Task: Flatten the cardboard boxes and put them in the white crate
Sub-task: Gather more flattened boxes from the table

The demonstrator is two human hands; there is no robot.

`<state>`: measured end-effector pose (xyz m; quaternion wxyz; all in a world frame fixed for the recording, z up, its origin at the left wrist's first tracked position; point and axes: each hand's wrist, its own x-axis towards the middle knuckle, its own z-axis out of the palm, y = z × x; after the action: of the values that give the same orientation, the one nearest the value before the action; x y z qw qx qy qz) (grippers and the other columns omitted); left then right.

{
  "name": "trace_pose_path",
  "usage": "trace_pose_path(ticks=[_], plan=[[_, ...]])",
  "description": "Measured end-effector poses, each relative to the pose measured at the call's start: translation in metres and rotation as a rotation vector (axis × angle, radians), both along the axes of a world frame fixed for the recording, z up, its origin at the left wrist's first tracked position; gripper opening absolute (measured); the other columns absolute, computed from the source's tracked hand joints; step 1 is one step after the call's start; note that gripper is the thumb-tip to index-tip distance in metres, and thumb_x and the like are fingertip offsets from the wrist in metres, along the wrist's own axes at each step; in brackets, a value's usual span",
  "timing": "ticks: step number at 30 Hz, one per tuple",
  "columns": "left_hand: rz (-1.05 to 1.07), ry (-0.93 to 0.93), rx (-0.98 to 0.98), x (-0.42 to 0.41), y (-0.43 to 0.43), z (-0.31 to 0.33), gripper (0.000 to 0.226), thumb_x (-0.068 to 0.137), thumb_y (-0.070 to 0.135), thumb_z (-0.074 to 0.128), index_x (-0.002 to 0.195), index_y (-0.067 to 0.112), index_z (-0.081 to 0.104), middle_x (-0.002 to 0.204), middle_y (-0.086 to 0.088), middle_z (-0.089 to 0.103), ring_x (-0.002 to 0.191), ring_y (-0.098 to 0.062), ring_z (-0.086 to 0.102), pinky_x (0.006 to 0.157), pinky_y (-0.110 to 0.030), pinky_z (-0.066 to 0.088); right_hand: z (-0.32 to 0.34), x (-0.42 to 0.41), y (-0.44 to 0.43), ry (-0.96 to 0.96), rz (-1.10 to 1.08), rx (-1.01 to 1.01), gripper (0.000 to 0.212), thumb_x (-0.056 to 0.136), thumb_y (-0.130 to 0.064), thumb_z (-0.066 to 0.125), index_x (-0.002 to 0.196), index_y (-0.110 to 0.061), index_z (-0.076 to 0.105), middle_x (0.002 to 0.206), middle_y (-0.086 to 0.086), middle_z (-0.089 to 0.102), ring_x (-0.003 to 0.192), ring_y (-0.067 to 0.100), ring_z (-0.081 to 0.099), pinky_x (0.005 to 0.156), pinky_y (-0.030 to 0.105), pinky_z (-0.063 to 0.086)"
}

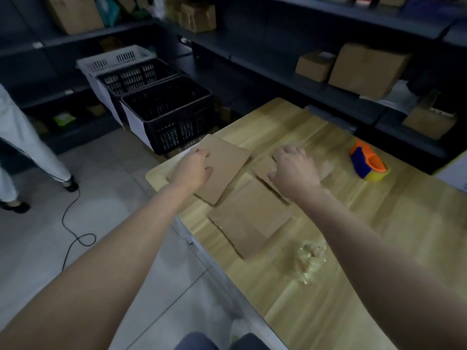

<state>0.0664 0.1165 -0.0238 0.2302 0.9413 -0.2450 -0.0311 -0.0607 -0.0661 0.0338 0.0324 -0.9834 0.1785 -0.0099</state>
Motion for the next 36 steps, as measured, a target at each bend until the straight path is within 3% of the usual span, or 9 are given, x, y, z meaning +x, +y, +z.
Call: trace_pose_path(ticks=[10, 15, 22, 25, 30, 36], plan=[[-0.054, 0.241, 0.199, 0.129, -0.001, -0.061, 0.043, 0.09, 0.021, 0.06, 0.127, 0.003, 0.05, 0.125, -0.016, 0.044, 0.107, -0.032, 0.053, 0.088, -0.035, 0.044, -0.05, 0.1, 0.013, 0.165, -0.13, 0.037, 0.042, 0.093, -0.027, 0.051, 0.131, -0.008, 0.046, 0.131, 0.015, 0.048, 0.122, 0.034, 0.042, 0.098, 0.04, 0.035], [-0.026, 0.391, 0.357, 0.183, -0.001, -0.092, 0.071, 0.083, 0.041, 0.067, 0.136, 0.005, 0.036, 0.14, -0.017, 0.035, 0.122, -0.032, 0.045, 0.096, -0.04, 0.044, -0.084, 0.141, 0.027, 0.268, -0.277, 0.093, 0.043, 0.094, -0.029, 0.05, 0.132, -0.008, 0.046, 0.134, 0.017, 0.045, 0.127, 0.035, 0.038, 0.102, 0.044, 0.034], [0.063, 0.612, 0.364, 0.226, -0.005, -0.12, 0.098, 0.07, 0.047, 0.078, 0.143, 0.006, 0.029, 0.147, -0.015, 0.035, 0.135, -0.031, 0.034, 0.105, -0.039, 0.037, -0.117, 0.16, 0.04, 0.321, -0.46, 0.233, 0.042, 0.093, -0.03, 0.053, 0.128, -0.008, 0.05, 0.128, 0.015, 0.049, 0.122, 0.035, 0.042, 0.098, 0.045, 0.039], [0.092, 0.688, 0.335, 0.233, -0.007, -0.127, 0.095, 0.062, 0.045, 0.084, 0.136, 0.006, 0.039, 0.138, -0.014, 0.047, 0.123, -0.031, 0.049, 0.092, -0.037, 0.046, -0.124, 0.163, 0.038, 0.32, -0.5, 0.264, 0.045, 0.093, -0.031, 0.054, 0.132, -0.01, 0.047, 0.129, 0.014, 0.049, 0.122, 0.034, 0.043, 0.096, 0.045, 0.041], [0.156, 0.797, 0.229, 0.234, -0.009, -0.14, 0.09, 0.063, 0.032, 0.087, 0.134, -0.001, 0.042, 0.133, -0.018, 0.052, 0.117, -0.033, 0.053, 0.094, -0.042, 0.047, -0.129, 0.161, 0.025, 0.307, -0.54, 0.272, 0.04, 0.093, -0.029, 0.054, 0.128, -0.01, 0.05, 0.124, 0.014, 0.051, 0.117, 0.033, 0.046, 0.092, 0.044, 0.043], [0.187, 0.834, 0.122, 0.239, -0.021, -0.127, 0.074, 0.082, 0.023, 0.073, 0.14, -0.003, 0.035, 0.146, -0.017, 0.039, 0.131, -0.032, 0.041, 0.104, -0.037, 0.036, -0.128, 0.167, 0.011, 0.299, -0.531, 0.259, 0.04, 0.092, -0.029, 0.055, 0.125, -0.007, 0.051, 0.123, 0.015, 0.051, 0.117, 0.034, 0.047, 0.09, 0.041, 0.043]])
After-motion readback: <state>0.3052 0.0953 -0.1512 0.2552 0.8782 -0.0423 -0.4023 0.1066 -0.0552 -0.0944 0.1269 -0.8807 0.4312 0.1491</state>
